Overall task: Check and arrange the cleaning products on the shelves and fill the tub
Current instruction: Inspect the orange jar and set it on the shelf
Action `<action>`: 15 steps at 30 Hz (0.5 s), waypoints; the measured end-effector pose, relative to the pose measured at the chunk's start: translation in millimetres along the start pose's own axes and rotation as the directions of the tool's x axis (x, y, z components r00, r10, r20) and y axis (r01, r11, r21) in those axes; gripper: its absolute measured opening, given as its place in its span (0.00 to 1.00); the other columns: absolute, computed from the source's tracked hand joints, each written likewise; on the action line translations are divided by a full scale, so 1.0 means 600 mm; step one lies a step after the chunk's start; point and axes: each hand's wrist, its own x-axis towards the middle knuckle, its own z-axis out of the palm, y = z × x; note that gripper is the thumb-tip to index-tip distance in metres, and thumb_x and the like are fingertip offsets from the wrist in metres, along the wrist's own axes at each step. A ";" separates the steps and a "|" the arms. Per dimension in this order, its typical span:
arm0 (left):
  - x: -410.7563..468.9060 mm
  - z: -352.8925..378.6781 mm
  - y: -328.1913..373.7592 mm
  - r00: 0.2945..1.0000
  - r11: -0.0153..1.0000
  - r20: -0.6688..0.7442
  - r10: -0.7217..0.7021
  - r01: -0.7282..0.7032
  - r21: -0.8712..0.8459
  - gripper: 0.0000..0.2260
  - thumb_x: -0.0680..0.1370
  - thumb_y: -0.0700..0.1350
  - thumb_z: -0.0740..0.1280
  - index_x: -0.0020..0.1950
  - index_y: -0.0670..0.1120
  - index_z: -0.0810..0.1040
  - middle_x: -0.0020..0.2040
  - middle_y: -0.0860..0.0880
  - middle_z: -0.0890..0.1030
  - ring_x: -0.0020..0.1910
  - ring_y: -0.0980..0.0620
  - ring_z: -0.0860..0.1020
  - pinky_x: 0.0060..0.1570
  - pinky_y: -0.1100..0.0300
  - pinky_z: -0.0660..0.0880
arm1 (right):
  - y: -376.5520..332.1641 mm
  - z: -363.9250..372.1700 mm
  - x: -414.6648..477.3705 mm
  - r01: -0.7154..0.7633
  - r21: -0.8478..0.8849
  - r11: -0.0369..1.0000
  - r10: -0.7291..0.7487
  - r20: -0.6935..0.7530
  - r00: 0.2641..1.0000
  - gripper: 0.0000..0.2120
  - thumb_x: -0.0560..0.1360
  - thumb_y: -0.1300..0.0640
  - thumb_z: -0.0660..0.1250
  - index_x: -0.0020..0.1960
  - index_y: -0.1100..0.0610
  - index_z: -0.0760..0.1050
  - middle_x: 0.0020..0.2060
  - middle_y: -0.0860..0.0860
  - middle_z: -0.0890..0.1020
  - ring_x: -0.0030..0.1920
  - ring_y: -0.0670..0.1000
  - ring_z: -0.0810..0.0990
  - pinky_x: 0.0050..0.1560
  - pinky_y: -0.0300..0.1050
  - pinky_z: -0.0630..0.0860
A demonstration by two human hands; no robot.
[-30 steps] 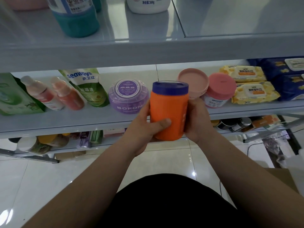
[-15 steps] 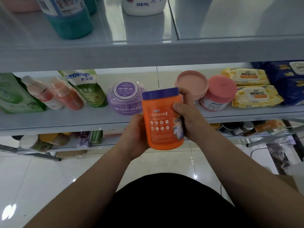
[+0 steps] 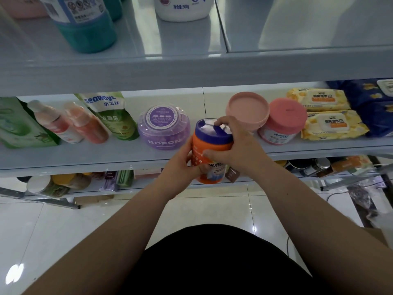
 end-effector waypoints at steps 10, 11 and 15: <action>0.054 -0.069 -0.008 0.899 0.399 -0.068 0.433 -0.123 0.909 0.25 0.78 0.44 0.70 0.75 0.45 0.71 0.69 0.44 0.75 0.69 0.42 0.72 0.71 0.46 0.67 | 0.036 0.053 0.049 0.060 -0.224 0.973 -0.105 -0.198 0.974 0.40 0.66 0.48 0.84 0.70 0.50 0.65 0.68 0.51 0.69 0.64 0.45 0.66 0.49 0.27 0.66; 0.055 -0.080 -0.011 0.888 0.312 -0.057 0.456 -0.099 0.945 0.27 0.76 0.44 0.71 0.75 0.45 0.71 0.71 0.42 0.73 0.71 0.39 0.70 0.71 0.43 0.66 | 0.039 0.057 0.055 0.046 -0.219 0.975 -0.094 -0.214 0.972 0.40 0.66 0.49 0.84 0.70 0.50 0.65 0.68 0.51 0.69 0.64 0.46 0.67 0.49 0.28 0.67; 0.069 -0.102 -0.018 0.967 0.202 -0.057 0.247 0.006 0.979 0.35 0.79 0.51 0.67 0.82 0.51 0.56 0.82 0.42 0.53 0.81 0.36 0.48 0.78 0.38 0.50 | 0.047 0.067 0.078 0.006 -0.240 0.971 -0.071 -0.266 0.961 0.40 0.65 0.50 0.84 0.69 0.48 0.65 0.68 0.51 0.67 0.63 0.48 0.68 0.49 0.29 0.68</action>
